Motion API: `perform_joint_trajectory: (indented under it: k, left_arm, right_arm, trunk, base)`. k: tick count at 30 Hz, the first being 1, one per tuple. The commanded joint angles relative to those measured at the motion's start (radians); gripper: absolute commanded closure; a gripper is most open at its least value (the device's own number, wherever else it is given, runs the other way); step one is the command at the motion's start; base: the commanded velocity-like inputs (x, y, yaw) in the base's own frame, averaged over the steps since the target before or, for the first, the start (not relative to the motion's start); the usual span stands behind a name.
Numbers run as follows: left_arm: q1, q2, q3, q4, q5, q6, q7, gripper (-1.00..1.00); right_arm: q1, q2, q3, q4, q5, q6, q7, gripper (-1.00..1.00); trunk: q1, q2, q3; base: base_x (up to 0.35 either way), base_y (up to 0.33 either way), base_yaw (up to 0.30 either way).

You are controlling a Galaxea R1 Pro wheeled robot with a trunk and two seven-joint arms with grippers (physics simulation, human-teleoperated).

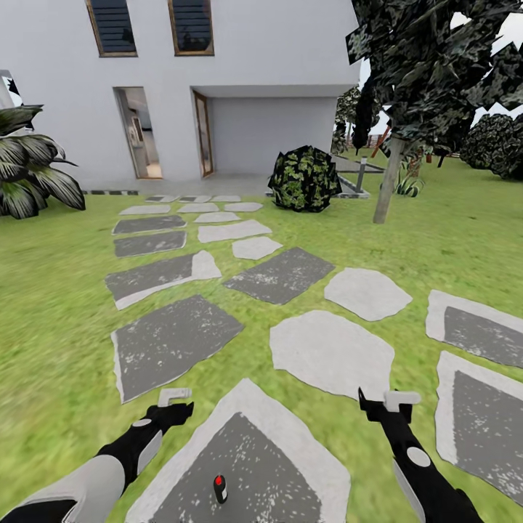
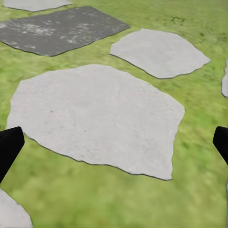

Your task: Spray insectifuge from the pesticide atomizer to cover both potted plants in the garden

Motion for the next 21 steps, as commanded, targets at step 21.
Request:
perform_joint_trajectory:
  k: [21]
  left_arm:
    - [0.0,0.001,0.003,0.003,-0.002,-0.009,-0.007,-1.0]
  right_arm:
    - [-0.004,0.003,0.002,-0.16,-0.003,0.126,-0.003,-1.0]
  trunk:
    - [0.08,-0.148,-0.067]
  base:
    - [0.0,0.0,0.0]
